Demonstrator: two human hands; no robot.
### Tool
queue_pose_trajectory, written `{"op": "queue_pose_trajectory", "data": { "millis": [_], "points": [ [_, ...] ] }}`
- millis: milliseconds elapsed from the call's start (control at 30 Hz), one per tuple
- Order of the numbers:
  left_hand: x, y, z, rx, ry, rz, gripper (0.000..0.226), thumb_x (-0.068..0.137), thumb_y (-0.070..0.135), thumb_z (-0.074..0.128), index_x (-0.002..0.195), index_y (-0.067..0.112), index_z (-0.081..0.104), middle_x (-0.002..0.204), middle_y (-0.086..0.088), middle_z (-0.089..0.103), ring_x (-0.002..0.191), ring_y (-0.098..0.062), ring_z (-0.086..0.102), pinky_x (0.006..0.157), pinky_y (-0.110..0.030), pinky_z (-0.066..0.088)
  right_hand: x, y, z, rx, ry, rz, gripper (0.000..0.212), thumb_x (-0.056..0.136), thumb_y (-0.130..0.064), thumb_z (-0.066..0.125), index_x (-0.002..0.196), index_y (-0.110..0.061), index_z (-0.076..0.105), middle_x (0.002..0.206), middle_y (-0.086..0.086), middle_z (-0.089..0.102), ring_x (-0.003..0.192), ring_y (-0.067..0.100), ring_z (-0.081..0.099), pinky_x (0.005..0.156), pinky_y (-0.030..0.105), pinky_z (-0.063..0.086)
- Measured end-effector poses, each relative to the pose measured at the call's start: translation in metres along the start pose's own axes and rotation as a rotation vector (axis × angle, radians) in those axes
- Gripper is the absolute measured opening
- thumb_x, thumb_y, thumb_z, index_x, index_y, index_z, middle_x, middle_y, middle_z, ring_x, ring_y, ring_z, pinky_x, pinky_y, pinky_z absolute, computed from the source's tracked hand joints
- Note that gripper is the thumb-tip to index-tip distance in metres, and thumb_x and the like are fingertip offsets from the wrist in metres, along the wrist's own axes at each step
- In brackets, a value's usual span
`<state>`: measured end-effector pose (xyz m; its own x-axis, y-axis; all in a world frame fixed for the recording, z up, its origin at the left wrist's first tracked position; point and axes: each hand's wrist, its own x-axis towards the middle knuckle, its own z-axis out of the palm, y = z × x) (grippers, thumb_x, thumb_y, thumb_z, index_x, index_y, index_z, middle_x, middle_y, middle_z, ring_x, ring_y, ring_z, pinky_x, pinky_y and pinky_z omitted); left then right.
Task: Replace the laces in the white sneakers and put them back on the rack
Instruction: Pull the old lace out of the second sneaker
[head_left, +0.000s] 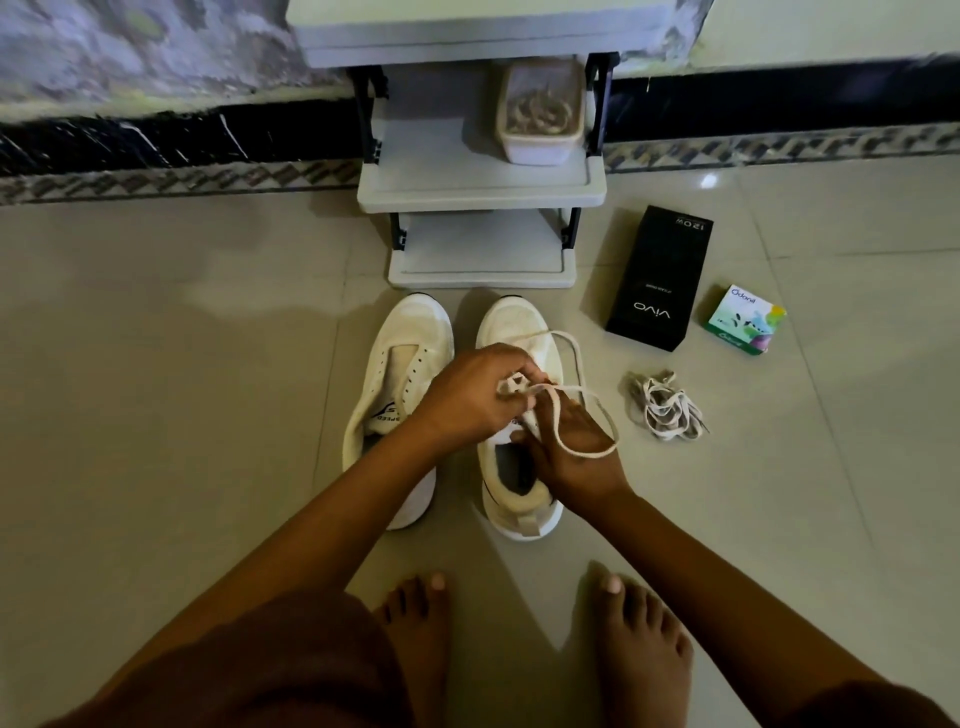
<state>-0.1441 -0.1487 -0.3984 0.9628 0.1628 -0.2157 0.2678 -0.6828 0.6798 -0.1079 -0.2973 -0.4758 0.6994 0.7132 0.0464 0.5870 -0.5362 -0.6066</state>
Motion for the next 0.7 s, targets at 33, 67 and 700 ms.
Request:
{"op": "queue_pose_trajectory", "data": {
  "millis": [33, 67, 700],
  "points": [
    [-0.002, -0.006, 0.002, 0.104, -0.037, -0.007, 0.031, 0.085, 0.02, 0.066, 0.116, 0.018, 0.064, 0.126, -0.002, 0.06, 0.116, -0.019, 0.053, 0.1, -0.032, 0.043, 0.001, 0.001, 0.001, -0.009, -0.023, 0.006, 0.054, 0.09, -0.042, 0.043, 0.125, -0.002, 0.056, 0.118, 0.017, 0.062, 0.108, 0.031, 0.061, 0.096, 0.034, 0.045],
    [-0.003, -0.011, 0.006, 0.189, -0.051, -0.009, 0.034, 0.085, 0.021, 0.066, 0.119, 0.019, 0.062, 0.128, -0.002, 0.059, 0.117, -0.02, 0.053, 0.099, -0.032, 0.043, 0.002, 0.001, 0.0, -0.017, -0.06, 0.028, 0.059, 0.089, -0.047, 0.04, 0.129, -0.005, 0.052, 0.122, 0.016, 0.06, 0.111, 0.03, 0.058, 0.096, 0.033, 0.043],
    [-0.004, -0.02, 0.015, 0.265, 0.052, -0.034, 0.024, 0.086, 0.024, 0.063, 0.109, 0.019, 0.066, 0.121, -0.001, 0.06, 0.109, -0.019, 0.056, 0.087, -0.027, 0.043, 0.006, 0.002, 0.002, -0.079, -0.125, 0.103, 0.072, 0.086, -0.059, 0.029, 0.143, -0.016, 0.038, 0.144, 0.006, 0.044, 0.129, 0.025, 0.045, 0.104, 0.031, 0.036]
  ]
}}
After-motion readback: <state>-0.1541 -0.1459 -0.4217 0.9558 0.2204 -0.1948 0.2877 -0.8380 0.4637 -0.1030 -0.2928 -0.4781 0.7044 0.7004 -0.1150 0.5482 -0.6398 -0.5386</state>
